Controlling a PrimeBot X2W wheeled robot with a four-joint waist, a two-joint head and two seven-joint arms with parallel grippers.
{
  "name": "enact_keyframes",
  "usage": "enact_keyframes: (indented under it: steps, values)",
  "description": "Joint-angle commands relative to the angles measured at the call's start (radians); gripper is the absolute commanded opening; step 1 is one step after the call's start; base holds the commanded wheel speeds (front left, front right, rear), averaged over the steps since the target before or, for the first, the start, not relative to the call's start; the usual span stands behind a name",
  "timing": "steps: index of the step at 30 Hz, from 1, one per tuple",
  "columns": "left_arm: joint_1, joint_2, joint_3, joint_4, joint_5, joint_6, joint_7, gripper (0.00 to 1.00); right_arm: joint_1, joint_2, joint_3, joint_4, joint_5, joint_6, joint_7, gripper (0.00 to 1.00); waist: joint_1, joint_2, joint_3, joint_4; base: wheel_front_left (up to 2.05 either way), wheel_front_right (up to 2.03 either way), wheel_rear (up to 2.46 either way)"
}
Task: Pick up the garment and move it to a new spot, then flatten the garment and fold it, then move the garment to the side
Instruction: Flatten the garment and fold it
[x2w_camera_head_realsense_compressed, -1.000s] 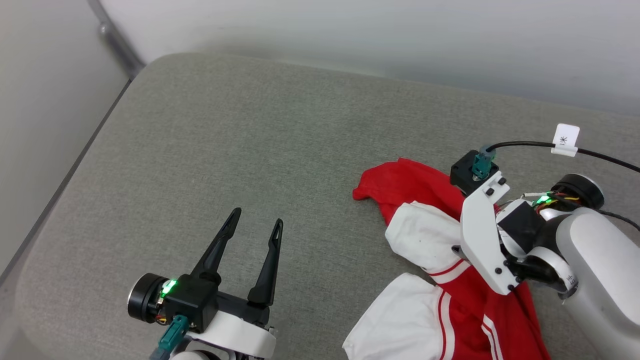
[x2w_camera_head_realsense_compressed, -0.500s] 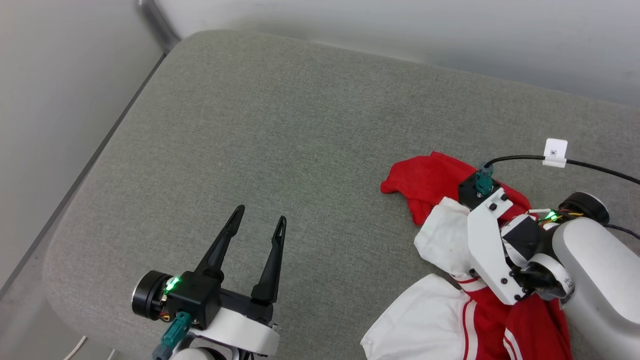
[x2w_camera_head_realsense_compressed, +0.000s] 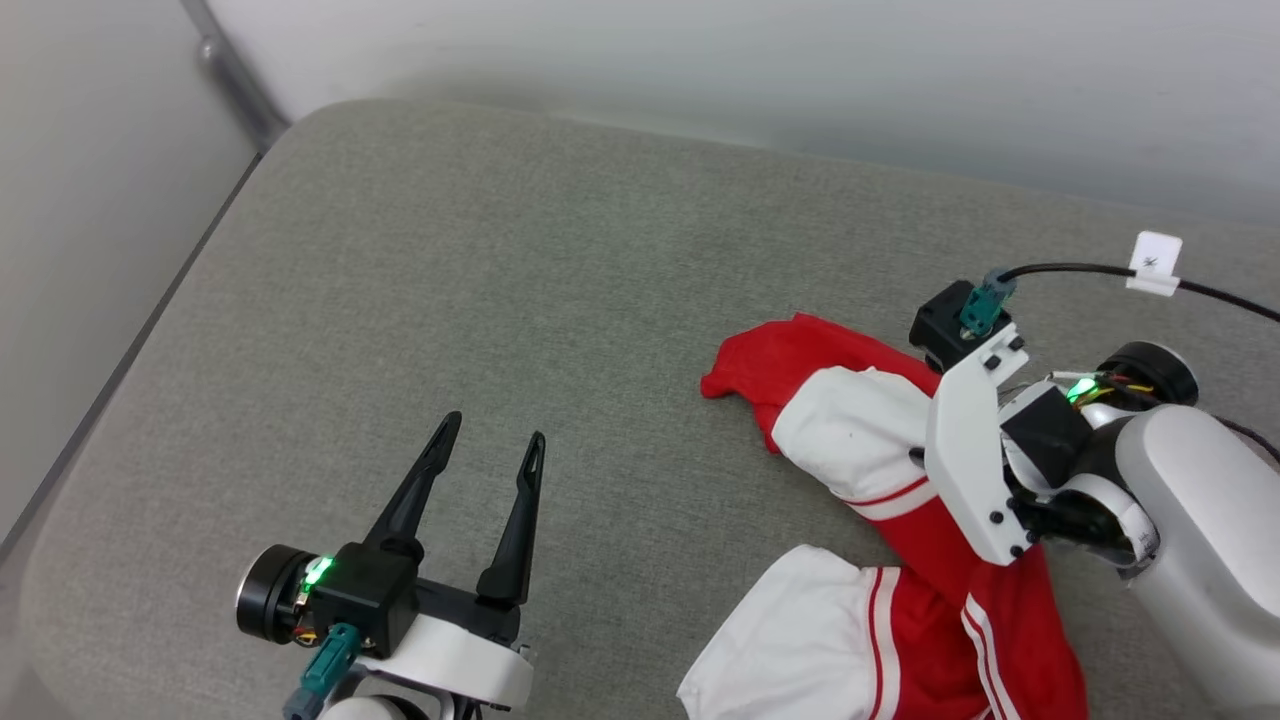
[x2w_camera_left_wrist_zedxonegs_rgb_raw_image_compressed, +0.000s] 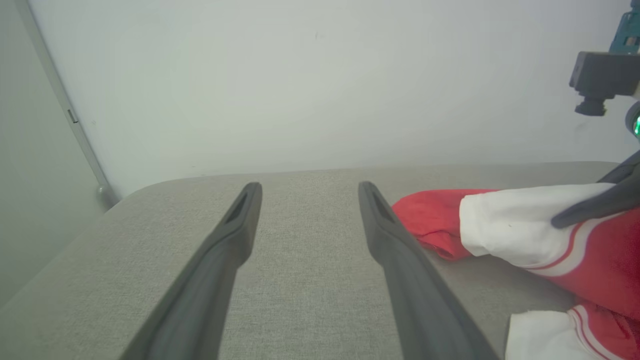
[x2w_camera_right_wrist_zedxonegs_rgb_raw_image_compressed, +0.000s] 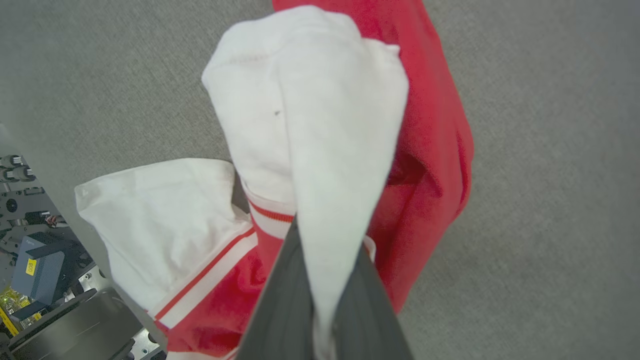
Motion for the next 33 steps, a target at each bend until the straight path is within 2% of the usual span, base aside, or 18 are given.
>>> enact_keyframes:
  steps: [1,7,10,13,18,22,29,30,31,32,33]
  values:
    - [0.01,0.003,0.007,-0.002,0.005,-0.001,-0.003,1.0,-0.008,-0.003,-0.01,-0.009,0.005,0.0,-0.011,0.0,-0.0001,0.0,-0.023,-0.032,0.0,0.0,0.0]
    - [0.031,0.012,0.024,-0.012,0.013,-0.004,-0.003,1.0,0.076,-0.012,-0.165,-0.077,0.027,0.0,-0.084,0.0,-0.0001,0.0,-0.059,-0.119,0.0,0.0,0.0]
    - [0.042,0.015,0.026,-0.015,0.018,-0.006,-0.003,1.0,0.147,-0.021,-0.277,-0.115,-0.001,0.0,-0.132,0.0,-0.0001,0.0,-0.064,-0.161,0.0,0.0,0.0]
    - [0.045,0.017,0.029,-0.018,0.018,-0.005,-0.003,1.0,0.233,0.001,-0.4,-0.148,-0.02,0.0,-0.174,0.0,-0.0001,0.0,-0.065,-0.202,0.0,0.0,0.0]
    - [0.048,0.025,0.034,-0.017,0.028,-0.007,-0.003,1.0,0.378,0.078,-0.608,-0.186,-0.09,0.0,-0.253,0.0,-0.0001,0.0,-0.062,-0.26,0.0,0.0,0.0]
    - [0.037,0.027,0.027,-0.011,0.033,-0.009,-0.003,1.0,0.461,0.178,-0.779,-0.169,-0.168,0.0,-0.332,0.0,-0.0001,0.0,-0.055,-0.291,0.0,0.0,0.0]
    - [0.019,0.029,0.022,-0.005,0.032,-0.011,-0.003,1.0,0.513,0.283,-0.961,-0.018,-0.303,0.0,-0.445,0.0,-0.0001,0.0,-0.045,-0.313,0.0,0.0,0.0]
    - [0.02,0.03,0.022,-0.004,0.03,-0.011,-0.003,1.0,0.504,0.303,-0.992,0.016,-0.323,0.0,-0.466,0.19,-0.0001,0.0,-0.045,-0.313,0.0,0.0,0.0]
    - [0.02,0.03,0.022,-0.003,0.028,-0.011,-0.003,1.0,0.501,0.31,-1.0,0.046,-0.353,0.0,-0.483,0.25,-0.0001,0.0,-0.045,-0.313,0.0,0.0,0.0]
    - [0.019,0.03,0.021,-0.002,0.027,-0.012,-0.003,1.0,0.5,0.311,-0.996,0.066,-0.385,0.0,-0.506,1.0,-0.0001,0.0,-0.044,-0.311,0.0,0.0,0.0]
    - [0.018,0.03,0.021,-0.001,0.027,-0.012,-0.003,1.0,0.496,0.316,-0.997,0.091,-0.405,0.0,-0.523,1.0,-0.0001,0.0,-0.044,-0.309,0.0,0.0,0.0]
